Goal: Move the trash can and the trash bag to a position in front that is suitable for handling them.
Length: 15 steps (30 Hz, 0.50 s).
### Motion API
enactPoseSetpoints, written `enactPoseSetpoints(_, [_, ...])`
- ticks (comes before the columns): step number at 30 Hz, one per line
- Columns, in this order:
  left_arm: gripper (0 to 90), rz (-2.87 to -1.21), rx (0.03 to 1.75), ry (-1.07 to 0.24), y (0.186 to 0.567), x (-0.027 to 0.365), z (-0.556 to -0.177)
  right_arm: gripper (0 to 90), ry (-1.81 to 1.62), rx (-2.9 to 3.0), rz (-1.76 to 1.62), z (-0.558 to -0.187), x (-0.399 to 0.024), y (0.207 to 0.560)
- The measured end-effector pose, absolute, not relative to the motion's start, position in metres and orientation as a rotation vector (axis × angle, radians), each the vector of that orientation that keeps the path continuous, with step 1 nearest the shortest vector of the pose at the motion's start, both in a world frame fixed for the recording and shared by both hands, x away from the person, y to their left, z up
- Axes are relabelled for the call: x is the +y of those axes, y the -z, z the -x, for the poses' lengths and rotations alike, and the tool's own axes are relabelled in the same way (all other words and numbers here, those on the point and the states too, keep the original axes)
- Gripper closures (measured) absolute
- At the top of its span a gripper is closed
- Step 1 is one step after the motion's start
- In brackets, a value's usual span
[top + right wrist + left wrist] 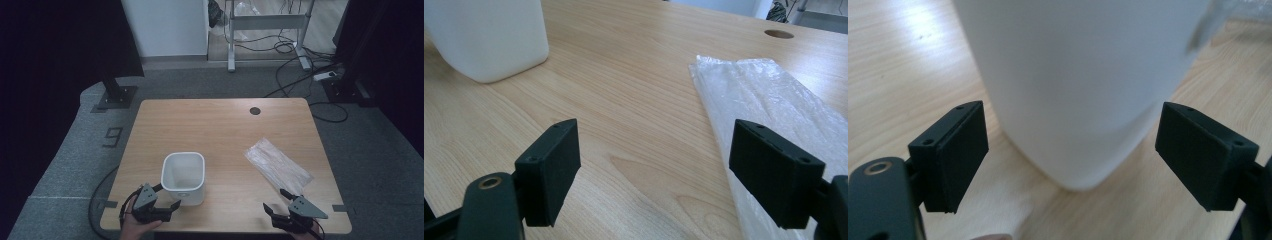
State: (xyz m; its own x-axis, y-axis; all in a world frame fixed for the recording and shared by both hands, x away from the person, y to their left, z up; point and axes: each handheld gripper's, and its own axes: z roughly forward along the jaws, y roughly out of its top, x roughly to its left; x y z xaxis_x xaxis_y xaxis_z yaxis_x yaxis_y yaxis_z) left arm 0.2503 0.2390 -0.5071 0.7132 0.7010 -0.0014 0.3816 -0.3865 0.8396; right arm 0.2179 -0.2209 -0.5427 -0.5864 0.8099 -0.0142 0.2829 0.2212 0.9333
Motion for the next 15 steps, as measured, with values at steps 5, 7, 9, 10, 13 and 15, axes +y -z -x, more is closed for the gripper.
enactPoseSetpoints(5, [13.9, -2.024, 0.794, -0.434, 0.506, 0.221, -0.262, 20.2, -1.353, 1.994, -1.005, -0.218, -0.220, 0.543])
enactPoseSetpoints(7, [14.0, -2.025, 0.791, -0.427, 0.505, 0.217, -0.266, 20.2, -1.355, 1.989, -1.003, -0.218, -0.221, 0.543])
enactPoseSetpoints(9, [14.0, -2.024, 0.787, -0.421, 0.505, 0.214, -0.268, 20.2, -1.356, 1.991, -1.006, -0.218, -0.221, 0.543])
enactPoseSetpoints(10, [14.0, -2.022, 0.784, -0.415, 0.504, 0.210, -0.272, 20.2, -1.355, 1.993, -1.006, -0.219, -0.221, 0.543])
enactPoseSetpoints(13, [14.1, -2.022, 0.776, -0.408, 0.504, 0.206, -0.275, 20.2, -1.354, 1.994, -1.007, -0.219, -0.221, 0.543])
enactPoseSetpoints(15, [14.2, -2.018, 0.765, -0.391, 0.504, 0.202, -0.281, 20.2, -1.355, 1.993, -1.005, -0.218, -0.221, 0.543])
